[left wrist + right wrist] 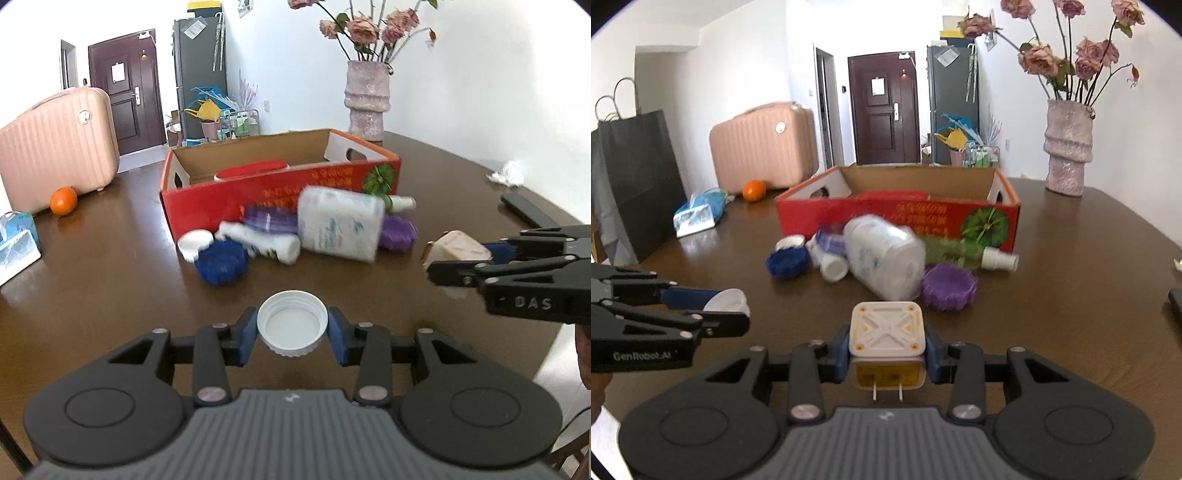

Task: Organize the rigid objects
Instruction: 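Lower the white cap and plug into the box and open both tools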

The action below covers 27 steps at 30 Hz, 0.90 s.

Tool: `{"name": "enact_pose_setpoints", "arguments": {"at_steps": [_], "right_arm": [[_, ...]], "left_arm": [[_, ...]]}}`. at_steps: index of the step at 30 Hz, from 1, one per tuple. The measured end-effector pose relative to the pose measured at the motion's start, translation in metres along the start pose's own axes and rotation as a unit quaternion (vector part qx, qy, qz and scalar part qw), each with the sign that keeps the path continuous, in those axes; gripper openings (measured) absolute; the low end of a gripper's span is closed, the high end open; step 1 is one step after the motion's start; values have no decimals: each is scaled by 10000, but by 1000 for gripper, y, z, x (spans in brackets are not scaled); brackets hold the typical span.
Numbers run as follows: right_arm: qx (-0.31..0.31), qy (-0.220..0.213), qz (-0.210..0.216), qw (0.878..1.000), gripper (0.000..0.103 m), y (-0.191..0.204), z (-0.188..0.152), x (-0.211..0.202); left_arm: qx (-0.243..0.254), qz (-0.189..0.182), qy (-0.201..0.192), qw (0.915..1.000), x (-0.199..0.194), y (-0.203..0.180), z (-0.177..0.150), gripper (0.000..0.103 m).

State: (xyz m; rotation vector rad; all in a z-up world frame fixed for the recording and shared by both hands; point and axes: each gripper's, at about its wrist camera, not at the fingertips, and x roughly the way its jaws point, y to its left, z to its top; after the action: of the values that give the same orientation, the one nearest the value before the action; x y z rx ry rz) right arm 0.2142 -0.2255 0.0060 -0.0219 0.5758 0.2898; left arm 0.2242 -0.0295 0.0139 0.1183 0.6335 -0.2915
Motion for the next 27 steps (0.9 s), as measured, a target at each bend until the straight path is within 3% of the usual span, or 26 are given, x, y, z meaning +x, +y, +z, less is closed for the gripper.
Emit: {"name": "enact_pose_setpoints", "arguments": {"at_steps": [4,8,12,15,18,21,26,27], "right_arm": [[24,-151,79,9999,38,-23,37,14],[-25,-132,226,9997,38,-57,97,53],[18,145,285,9995,38,-89,159,117],[3,485,88,9988,38,-108,198,178],[97,795,-128,9967,38,-120,224,233],[18,1138,-441,9925,38,-125,240,285],[-221,1465,-728,9863,38,-121,244,341],[-220,1498,-760,9855,38,-120,242,348]], "left_arm": [[-122,-176,-108,9997,21,27,51,41],[-121,-229,-204,9995,62,60,117,41],[-157,-197,31,9997,119,86,176,41],[-284,-130,515,9982,176,104,208,41],[-399,233,912,9948,233,122,228,41],[-818,384,1278,9877,277,138,238,41],[-699,807,1450,9837,316,140,237,43],[-601,871,1324,9855,318,139,234,45]]}}
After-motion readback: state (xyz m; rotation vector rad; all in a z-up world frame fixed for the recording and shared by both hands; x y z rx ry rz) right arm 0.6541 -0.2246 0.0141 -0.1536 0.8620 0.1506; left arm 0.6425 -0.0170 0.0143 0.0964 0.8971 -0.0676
